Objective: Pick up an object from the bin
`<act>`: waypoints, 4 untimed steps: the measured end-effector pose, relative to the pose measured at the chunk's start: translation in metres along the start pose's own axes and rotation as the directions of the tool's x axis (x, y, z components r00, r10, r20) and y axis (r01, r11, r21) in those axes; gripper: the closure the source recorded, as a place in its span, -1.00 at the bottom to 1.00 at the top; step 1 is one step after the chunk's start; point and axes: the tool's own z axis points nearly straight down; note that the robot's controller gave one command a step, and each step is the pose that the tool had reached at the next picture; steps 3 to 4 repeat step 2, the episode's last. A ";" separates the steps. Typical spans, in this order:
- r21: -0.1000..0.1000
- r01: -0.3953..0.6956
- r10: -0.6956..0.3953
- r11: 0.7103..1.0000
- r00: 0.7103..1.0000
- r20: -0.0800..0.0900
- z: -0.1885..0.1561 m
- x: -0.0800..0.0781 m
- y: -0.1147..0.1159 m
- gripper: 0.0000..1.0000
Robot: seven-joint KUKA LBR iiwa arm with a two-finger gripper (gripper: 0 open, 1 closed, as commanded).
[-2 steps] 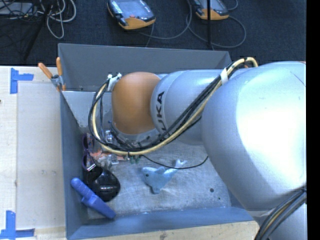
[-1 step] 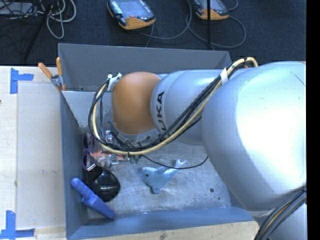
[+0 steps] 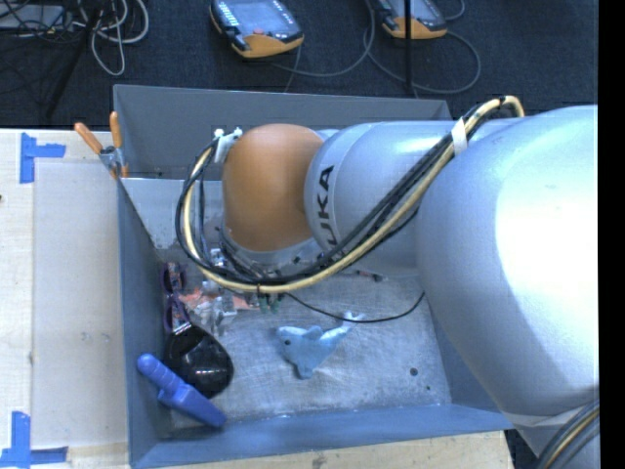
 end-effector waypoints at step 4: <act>-0.007 0.015 -0.015 1.000 1.000 0.012 -0.106 -0.007 -0.007 1.00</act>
Offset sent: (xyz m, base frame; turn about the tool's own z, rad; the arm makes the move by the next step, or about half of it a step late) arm -0.0090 -0.0195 0.0768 -0.0173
